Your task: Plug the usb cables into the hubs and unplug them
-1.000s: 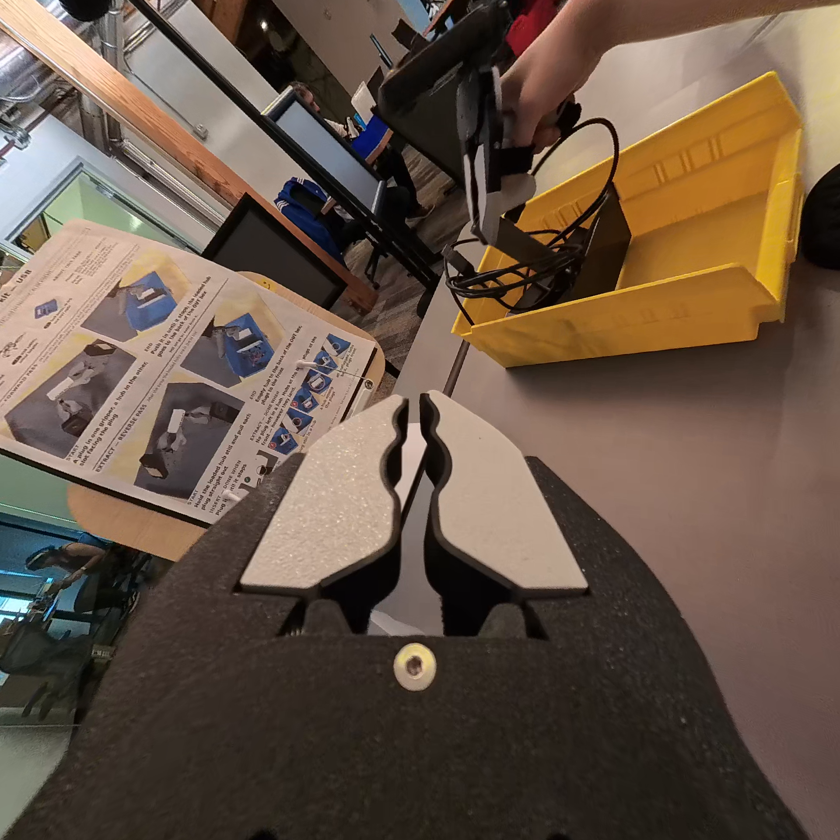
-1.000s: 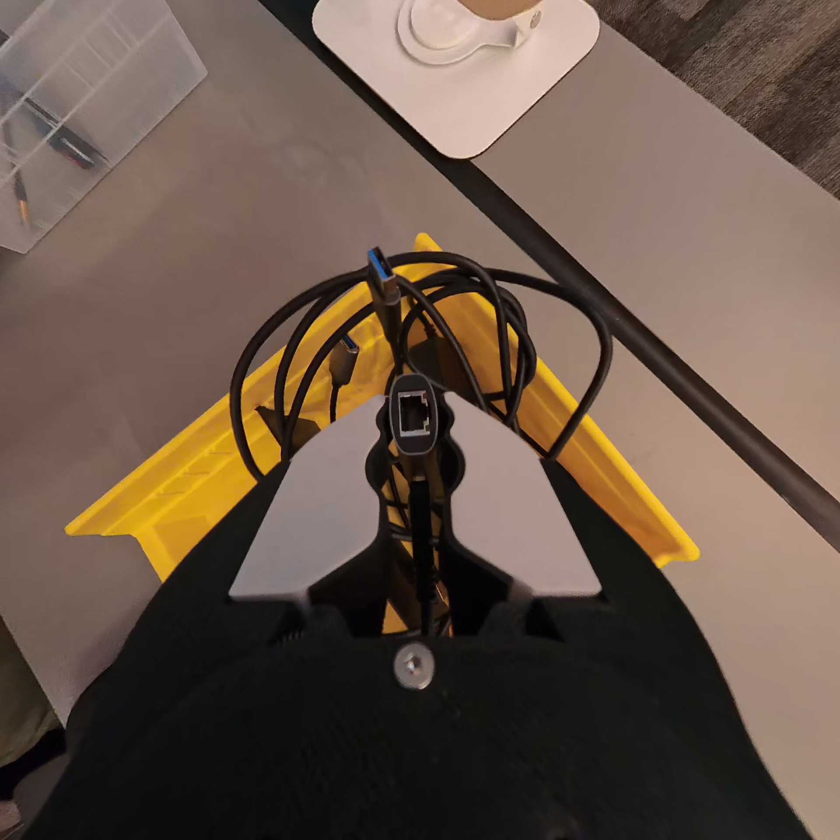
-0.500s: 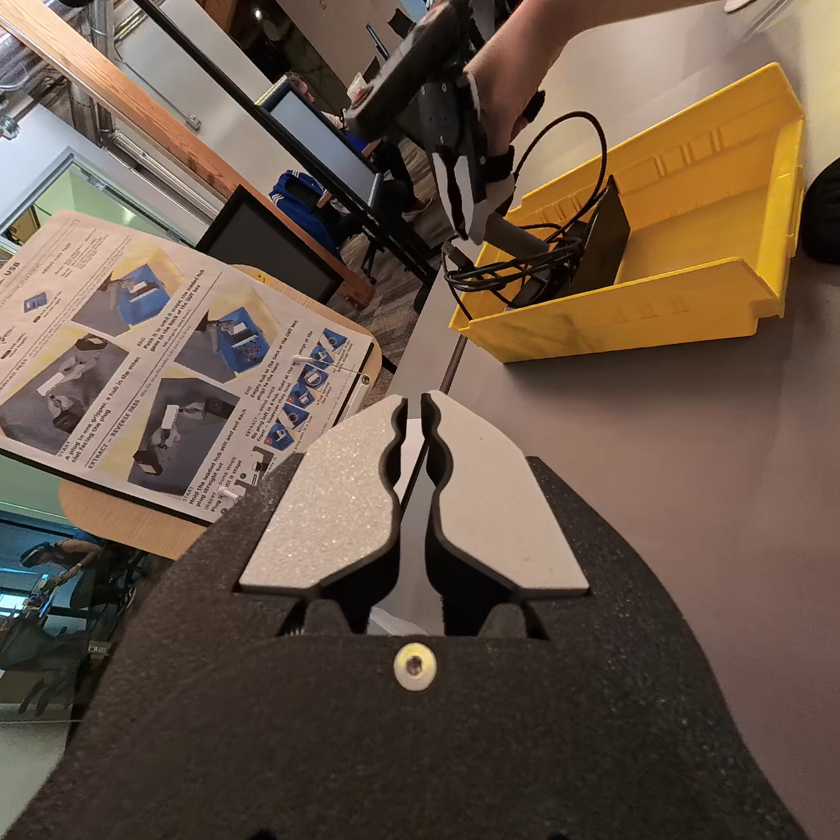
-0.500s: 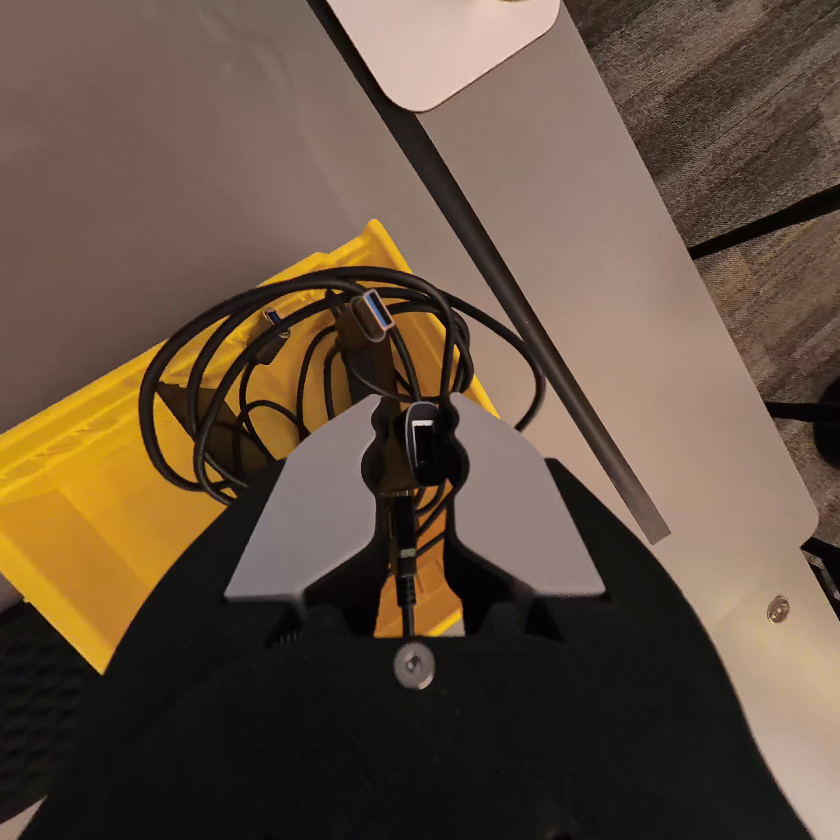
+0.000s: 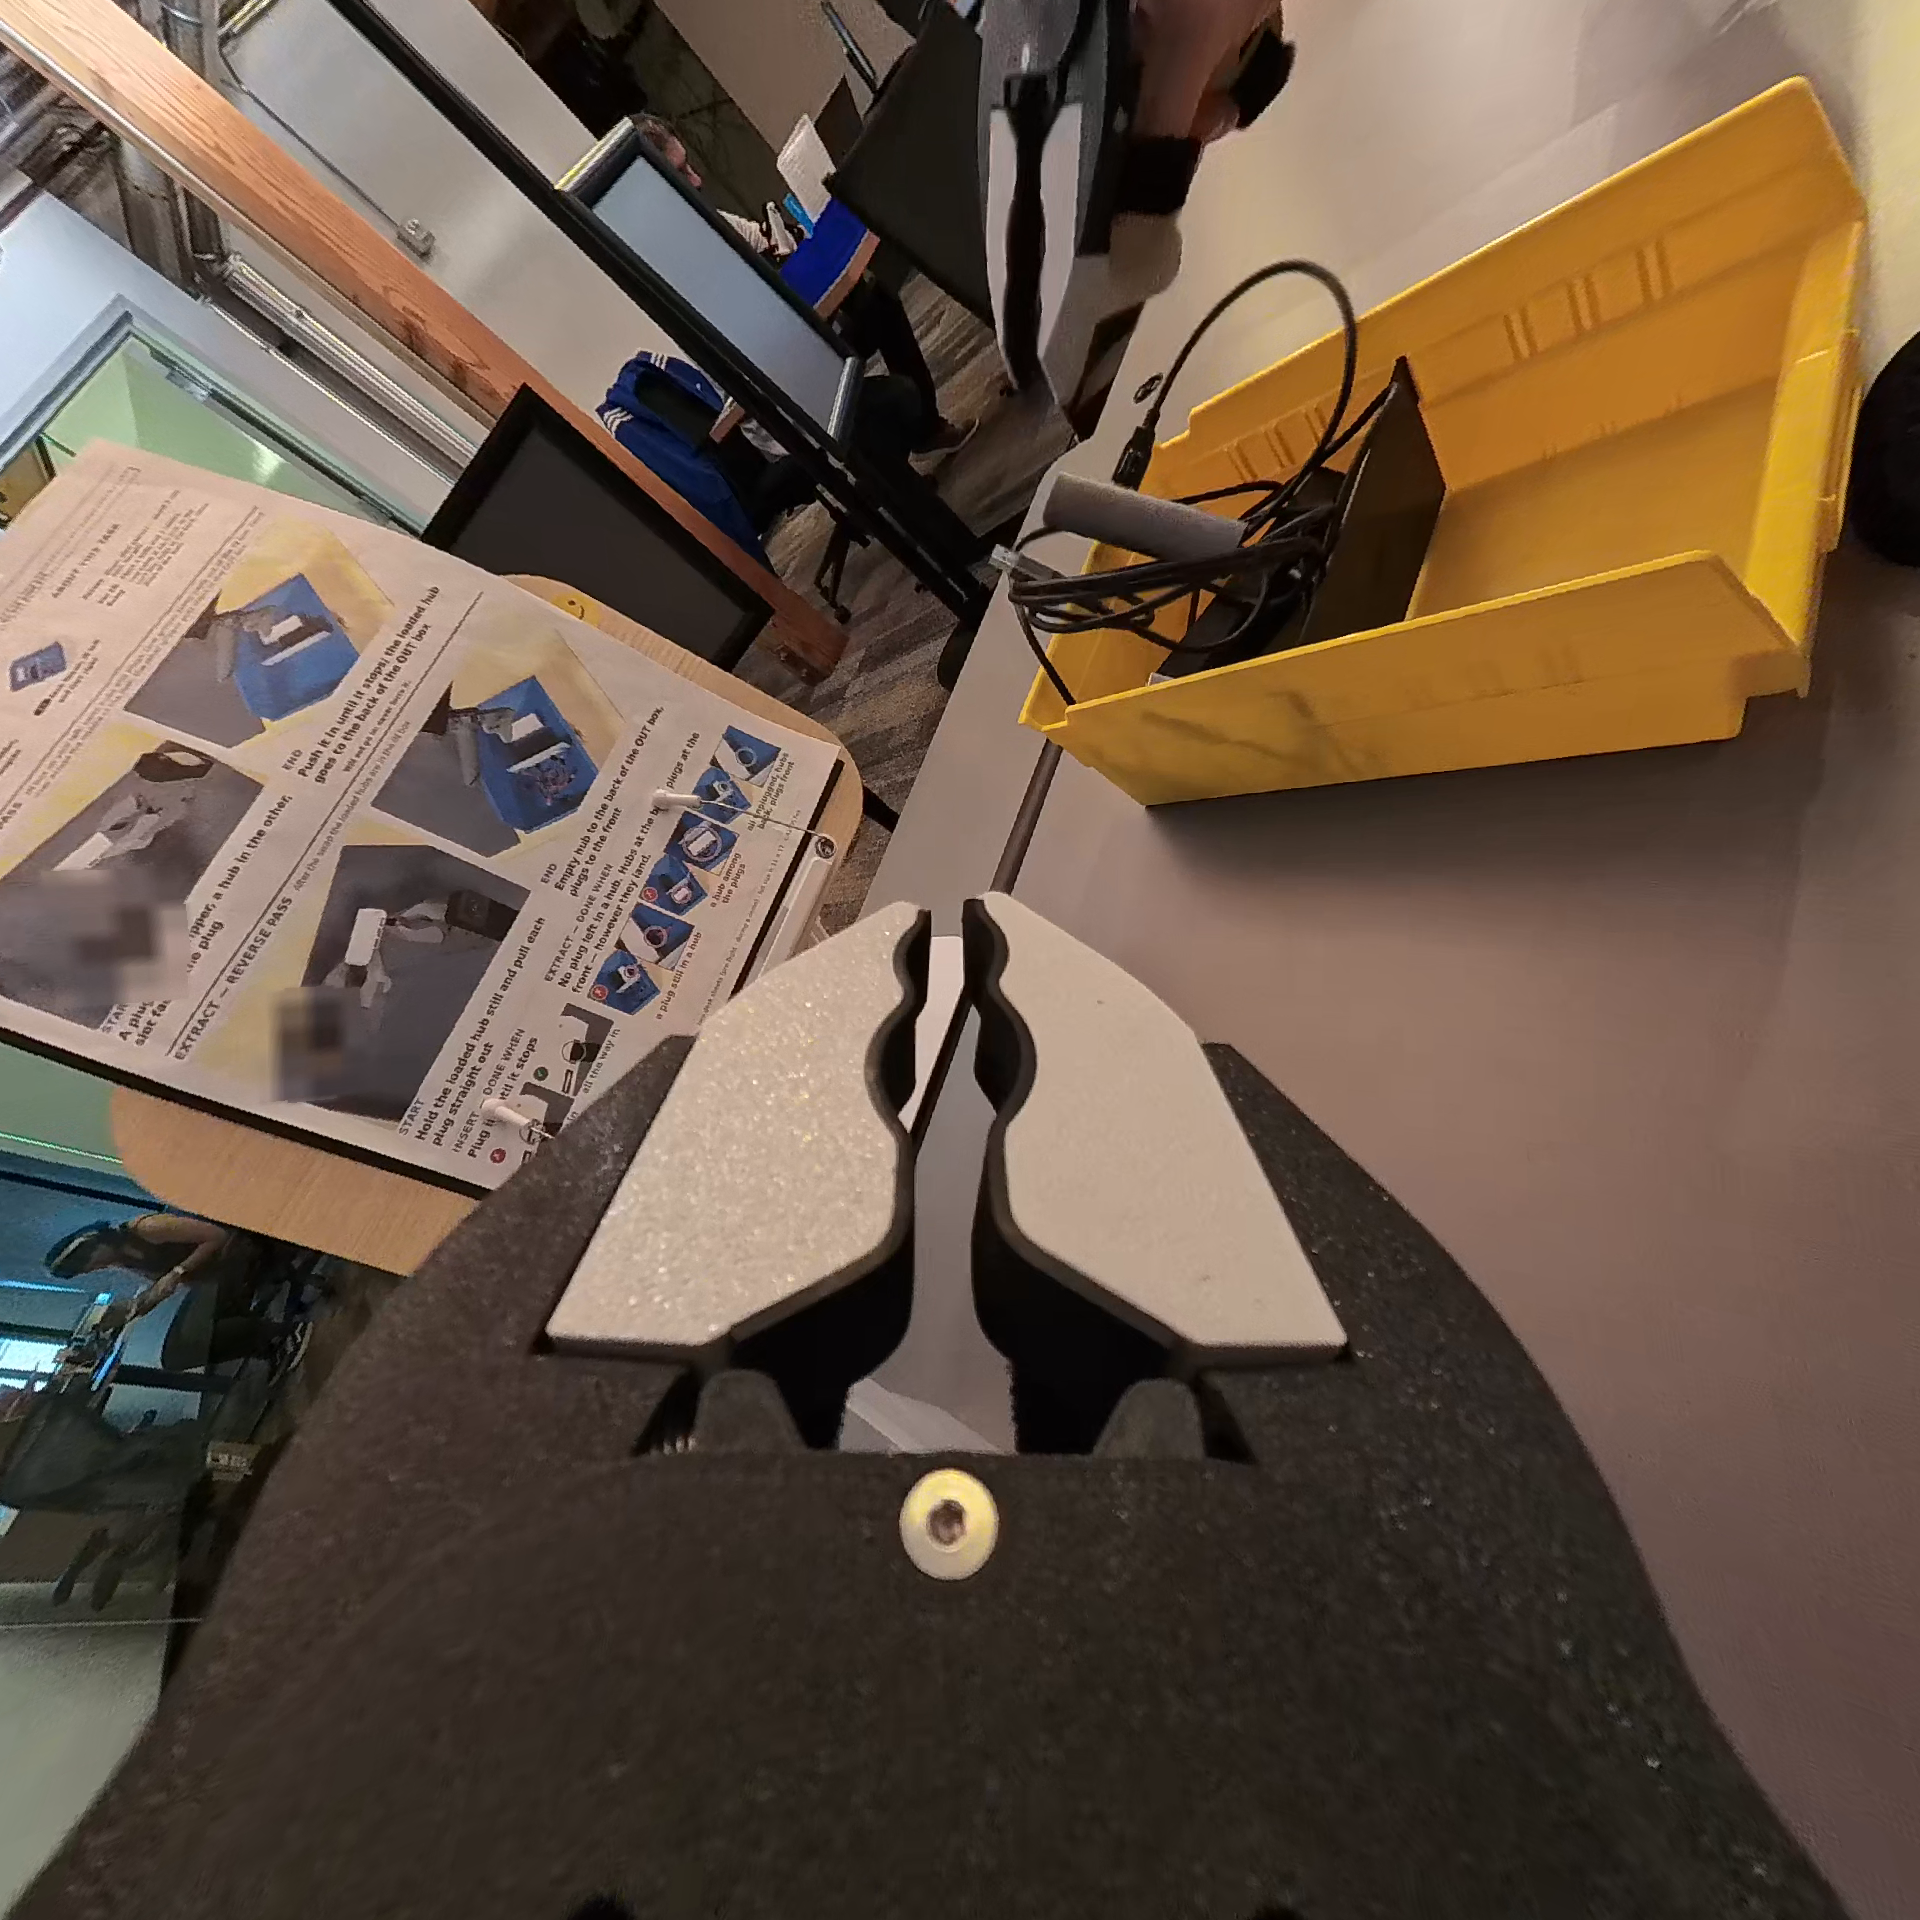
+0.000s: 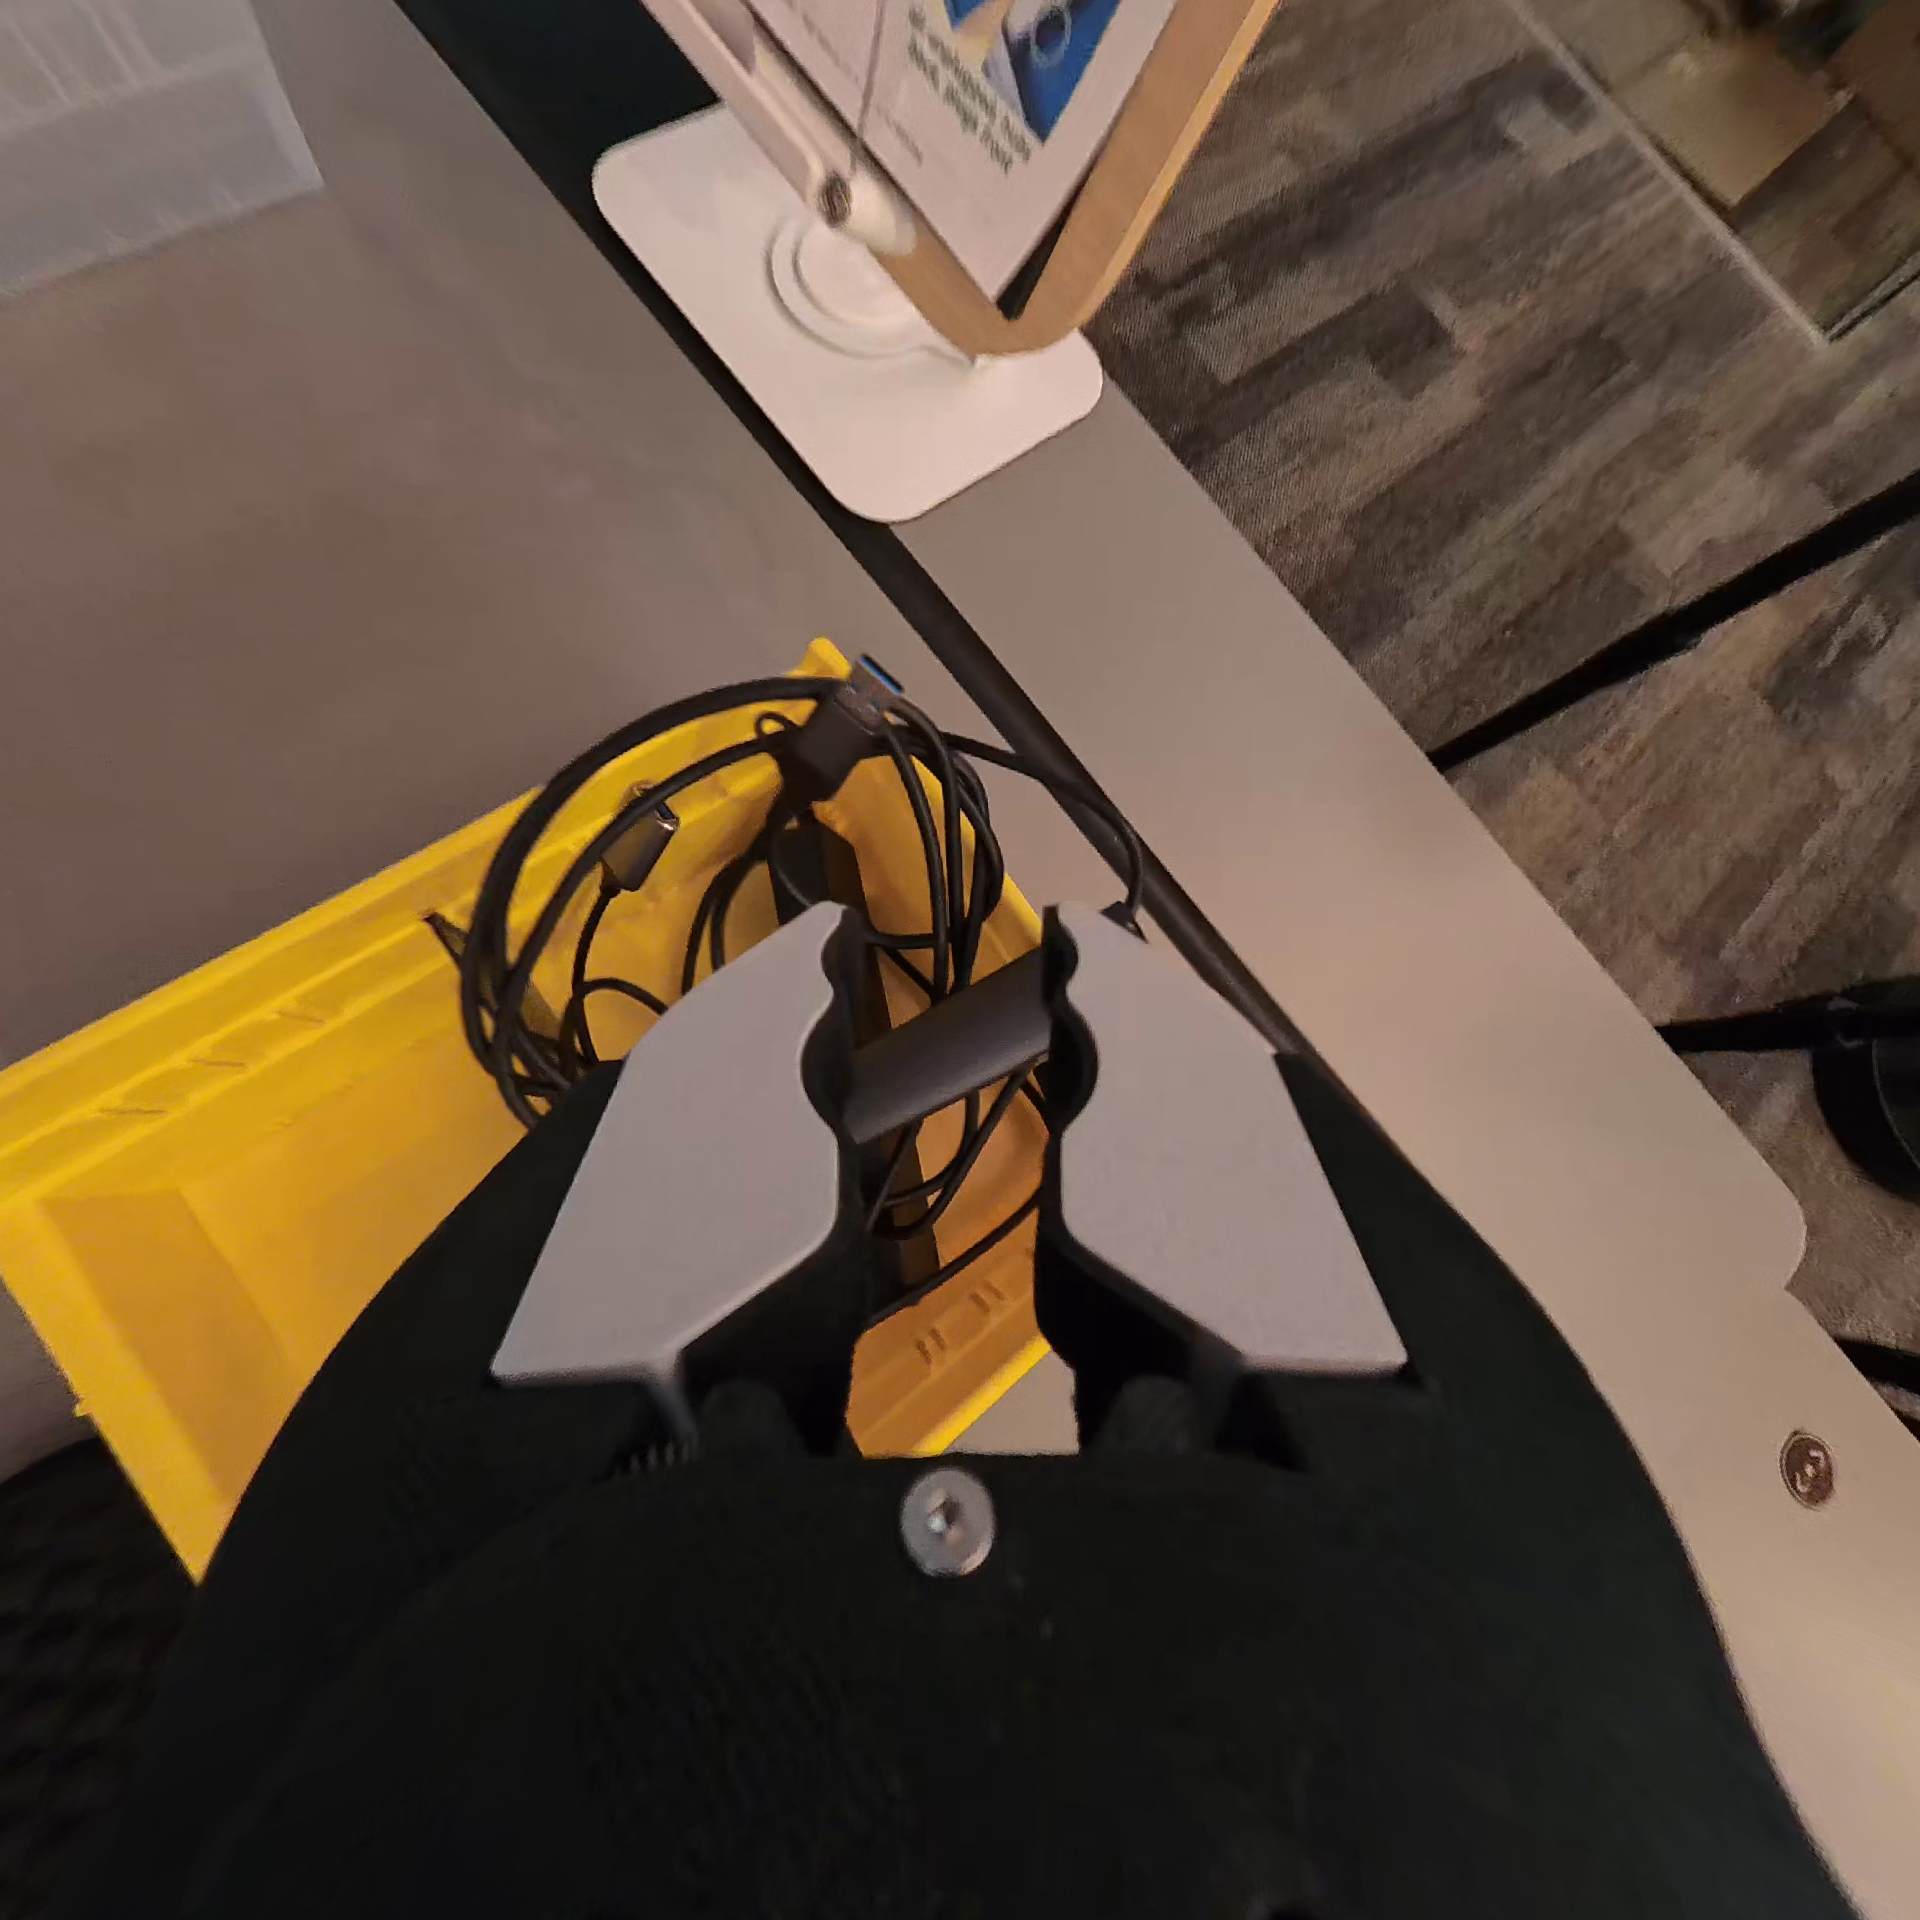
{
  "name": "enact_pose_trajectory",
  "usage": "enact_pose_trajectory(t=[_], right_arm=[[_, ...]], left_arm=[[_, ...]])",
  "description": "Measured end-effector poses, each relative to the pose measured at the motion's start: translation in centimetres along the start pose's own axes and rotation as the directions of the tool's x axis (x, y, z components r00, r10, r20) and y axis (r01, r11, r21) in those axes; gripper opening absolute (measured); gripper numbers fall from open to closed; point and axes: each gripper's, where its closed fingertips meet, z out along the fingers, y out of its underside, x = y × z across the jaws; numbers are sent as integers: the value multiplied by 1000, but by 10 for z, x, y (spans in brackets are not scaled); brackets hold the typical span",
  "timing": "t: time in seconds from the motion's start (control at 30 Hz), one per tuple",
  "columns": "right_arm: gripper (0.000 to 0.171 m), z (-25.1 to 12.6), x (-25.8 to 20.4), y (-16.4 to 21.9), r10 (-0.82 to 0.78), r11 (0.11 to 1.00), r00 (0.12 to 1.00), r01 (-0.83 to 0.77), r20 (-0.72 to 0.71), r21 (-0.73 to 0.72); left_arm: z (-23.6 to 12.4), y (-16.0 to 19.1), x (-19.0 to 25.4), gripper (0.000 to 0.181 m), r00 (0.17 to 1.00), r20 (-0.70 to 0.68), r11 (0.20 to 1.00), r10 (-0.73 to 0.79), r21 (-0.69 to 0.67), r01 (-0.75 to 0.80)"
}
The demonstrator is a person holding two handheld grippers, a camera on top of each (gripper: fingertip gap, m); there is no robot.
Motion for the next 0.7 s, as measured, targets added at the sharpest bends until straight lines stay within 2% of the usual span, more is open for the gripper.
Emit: enact_pose_trajectory(t=[0.07,0.13,0.23,0.3,0.37,0.43,0.6,0.7], right_arm=[[35,-17,-8,-13,-12,994,1000,14,-13,105],[34,-45,-23,-34,-3,957,999,15,-44,291],[35,-84,-41,-36,44,890,979,53,-201,452],[38,-101,-37,-14,91,892,921,93,-378,442],[42,-111,-27,12,205,904,861,16,-465,428],[41,-114,-19,36,341,898,809,-130,-479,421],[46,-109,-9,90,281,960,768,-236,-575,154],[44,-106,-1,103,338,941,779,-269,-528,206]], left_arm=[[0,1,-1,5,1000,4,1000,1,-5,-1],[0,1,-3,5,1000,12,1000,-10,-4,10],[-1,3,-9,6,999,27,999,-44,-1,44],[0,8,-12,6,998,41,999,-48,-16,48],[0,15,-17,7,997,59,998,-47,-44,50],[-2,25,-23,9,995,75,995,-63,-76,68],[-17,54,-48,15,984,145,979,-106,-160,129],[-39,85,-70,17,968,218,951,-124,-251,179]])
